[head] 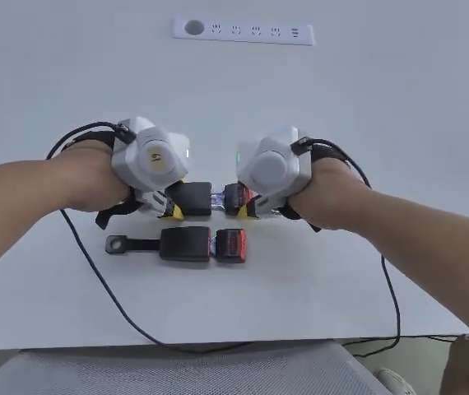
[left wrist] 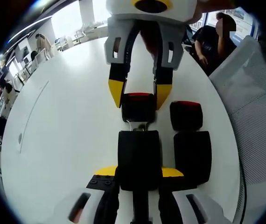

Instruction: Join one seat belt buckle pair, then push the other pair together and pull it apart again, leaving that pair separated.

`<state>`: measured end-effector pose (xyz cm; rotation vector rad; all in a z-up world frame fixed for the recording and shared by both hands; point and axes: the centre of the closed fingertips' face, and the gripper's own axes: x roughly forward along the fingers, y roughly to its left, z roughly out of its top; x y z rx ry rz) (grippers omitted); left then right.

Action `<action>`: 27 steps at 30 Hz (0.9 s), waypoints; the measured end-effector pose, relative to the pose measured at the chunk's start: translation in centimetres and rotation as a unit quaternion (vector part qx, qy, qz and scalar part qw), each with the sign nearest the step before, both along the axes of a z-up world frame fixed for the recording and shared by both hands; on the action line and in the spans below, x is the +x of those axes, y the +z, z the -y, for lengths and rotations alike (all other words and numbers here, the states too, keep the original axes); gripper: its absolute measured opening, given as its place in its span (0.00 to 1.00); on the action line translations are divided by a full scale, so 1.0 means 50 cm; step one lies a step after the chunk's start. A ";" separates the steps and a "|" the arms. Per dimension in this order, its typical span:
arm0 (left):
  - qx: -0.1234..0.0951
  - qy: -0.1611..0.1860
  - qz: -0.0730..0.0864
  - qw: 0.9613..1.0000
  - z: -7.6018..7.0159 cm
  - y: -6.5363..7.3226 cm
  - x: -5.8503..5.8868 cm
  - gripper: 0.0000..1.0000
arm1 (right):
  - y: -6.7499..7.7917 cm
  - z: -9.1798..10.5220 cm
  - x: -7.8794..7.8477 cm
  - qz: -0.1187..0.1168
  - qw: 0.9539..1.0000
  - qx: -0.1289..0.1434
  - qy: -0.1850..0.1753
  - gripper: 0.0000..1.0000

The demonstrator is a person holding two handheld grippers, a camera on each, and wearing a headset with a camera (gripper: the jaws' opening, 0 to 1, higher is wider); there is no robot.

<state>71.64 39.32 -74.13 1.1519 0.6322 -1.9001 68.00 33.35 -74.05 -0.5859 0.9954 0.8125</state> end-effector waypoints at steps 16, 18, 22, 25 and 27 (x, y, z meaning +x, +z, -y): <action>-0.001 0.001 0.001 1.000 0.000 -0.001 0.000 0.32 | 0.001 -0.020 0.012 0.003 1.000 0.003 0.001 0.28; -0.001 0.000 0.001 1.000 0.000 -0.001 0.000 0.32 | 0.001 -0.021 0.012 0.003 1.000 0.002 -0.002 0.28; -0.002 0.000 -0.001 1.000 0.000 -0.001 0.000 0.32 | 0.001 -0.022 0.012 0.003 1.000 0.002 -0.004 0.28; -0.003 0.000 -0.001 1.000 -0.001 -0.001 -0.001 0.32 | 0.000 -0.023 0.012 0.003 1.000 0.002 -0.003 0.28; -0.004 0.001 -0.001 1.000 -0.001 -0.001 -0.001 0.32 | 0.000 -0.023 0.012 0.002 1.000 0.003 -0.002 0.28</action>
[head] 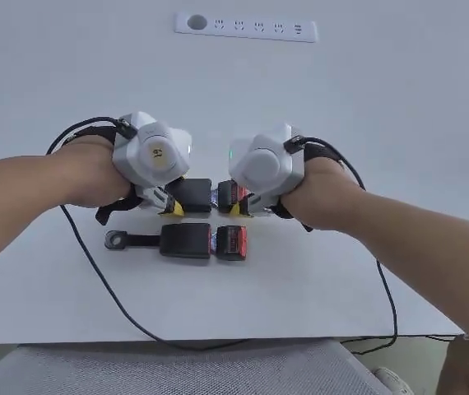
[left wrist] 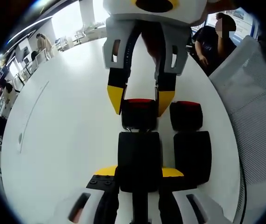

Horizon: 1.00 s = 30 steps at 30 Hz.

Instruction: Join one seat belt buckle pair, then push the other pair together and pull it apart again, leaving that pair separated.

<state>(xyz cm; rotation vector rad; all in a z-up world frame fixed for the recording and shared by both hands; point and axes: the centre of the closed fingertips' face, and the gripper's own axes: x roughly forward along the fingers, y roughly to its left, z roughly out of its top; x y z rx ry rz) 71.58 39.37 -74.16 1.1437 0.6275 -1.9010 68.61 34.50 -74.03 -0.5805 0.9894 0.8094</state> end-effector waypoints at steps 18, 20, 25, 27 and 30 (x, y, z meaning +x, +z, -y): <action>0.000 0.002 -0.001 1.000 0.000 0.000 0.000 0.32 | 0.001 0.000 -0.002 0.001 1.000 -0.003 -0.001 0.29; 0.000 0.001 0.000 1.000 -0.001 0.001 0.000 0.32 | 0.001 0.001 -0.003 0.000 1.000 -0.003 -0.002 0.29; 0.000 0.000 0.000 1.000 -0.001 0.001 0.000 0.32 | 0.000 0.012 -0.011 -0.002 1.000 -0.006 -0.004 0.29; 0.001 0.001 0.000 1.000 -0.001 0.001 -0.001 0.32 | 0.000 0.014 -0.014 -0.002 1.000 -0.006 -0.006 0.29; 0.002 0.001 0.001 1.000 0.000 0.001 -0.001 0.32 | 0.002 0.019 -0.019 -0.001 1.000 -0.005 -0.006 0.29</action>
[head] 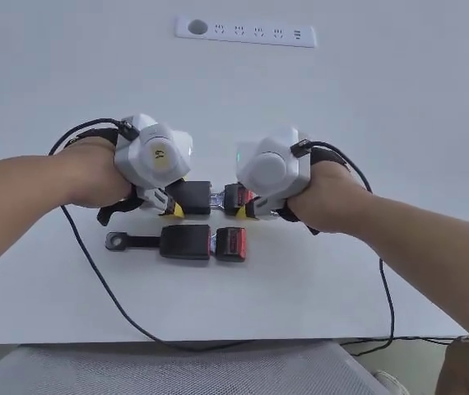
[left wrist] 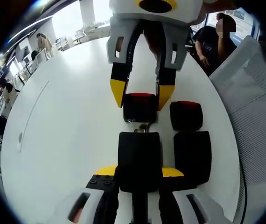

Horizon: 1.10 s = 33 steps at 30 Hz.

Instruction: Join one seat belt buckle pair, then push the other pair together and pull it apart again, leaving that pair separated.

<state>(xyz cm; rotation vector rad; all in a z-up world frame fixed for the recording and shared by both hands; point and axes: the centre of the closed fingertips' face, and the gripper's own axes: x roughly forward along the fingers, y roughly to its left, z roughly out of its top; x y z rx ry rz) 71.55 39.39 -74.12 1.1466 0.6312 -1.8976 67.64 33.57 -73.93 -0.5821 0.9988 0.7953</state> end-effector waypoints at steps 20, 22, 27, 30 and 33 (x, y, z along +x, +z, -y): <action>-0.004 0.006 -0.002 1.000 -0.001 0.001 -0.001 0.32 | -0.003 0.050 -0.032 0.001 1.000 -0.007 0.007 0.31; -0.004 0.005 -0.002 1.000 -0.001 0.001 -0.001 0.32 | -0.003 0.063 -0.042 -0.002 1.000 -0.007 0.002 0.31; -0.004 0.004 -0.001 1.000 -0.001 0.001 -0.001 0.32 | -0.004 0.100 -0.068 -0.012 1.000 -0.008 -0.018 0.31; -0.003 0.004 0.000 1.000 -0.001 0.001 -0.001 0.33 | -0.002 0.114 -0.083 -0.019 1.000 -0.009 -0.019 0.31; -0.002 0.003 0.001 1.000 -0.001 0.001 -0.002 0.33 | 0.001 0.132 -0.098 -0.021 1.000 -0.014 -0.017 0.31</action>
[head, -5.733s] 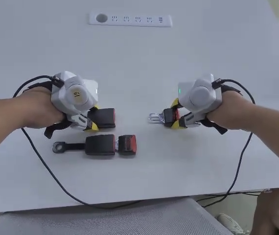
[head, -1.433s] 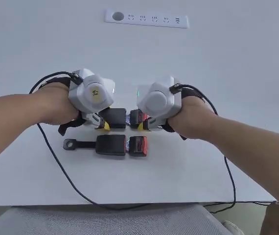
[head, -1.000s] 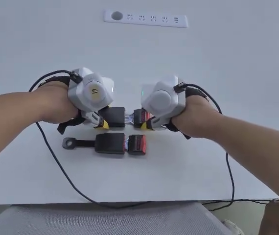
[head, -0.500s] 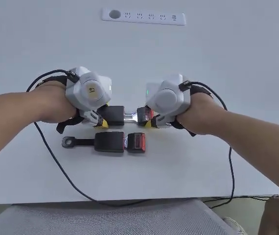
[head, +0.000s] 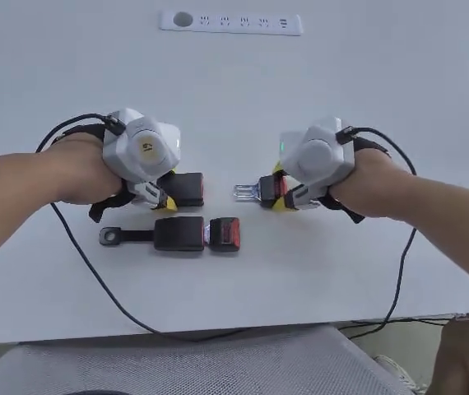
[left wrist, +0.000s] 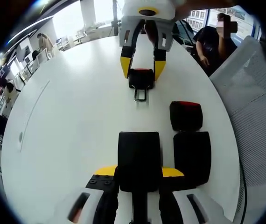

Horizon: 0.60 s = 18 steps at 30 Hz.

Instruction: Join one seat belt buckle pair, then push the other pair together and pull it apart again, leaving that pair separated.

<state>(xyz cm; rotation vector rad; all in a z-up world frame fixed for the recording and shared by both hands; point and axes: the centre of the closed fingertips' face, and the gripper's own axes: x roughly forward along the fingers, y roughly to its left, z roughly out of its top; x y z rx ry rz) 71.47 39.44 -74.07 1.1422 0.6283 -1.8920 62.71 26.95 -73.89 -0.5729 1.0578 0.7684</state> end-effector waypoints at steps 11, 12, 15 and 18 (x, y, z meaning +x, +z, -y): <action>0.005 0.002 0.002 1.000 0.001 -0.001 0.001 0.33 | 0.002 0.042 -0.028 -0.006 1.000 -0.010 -0.007 0.32; 0.005 0.003 0.002 1.000 0.001 -0.001 0.001 0.33 | 0.002 0.042 -0.028 -0.006 1.000 -0.010 -0.007 0.32; 0.005 0.004 0.003 1.000 0.001 -0.001 0.001 0.33 | 0.001 0.042 -0.028 -0.007 1.000 -0.011 -0.005 0.32; 0.005 0.005 0.002 1.000 0.001 -0.001 0.002 0.33 | -0.004 0.040 -0.030 -0.009 1.000 -0.020 0.001 0.33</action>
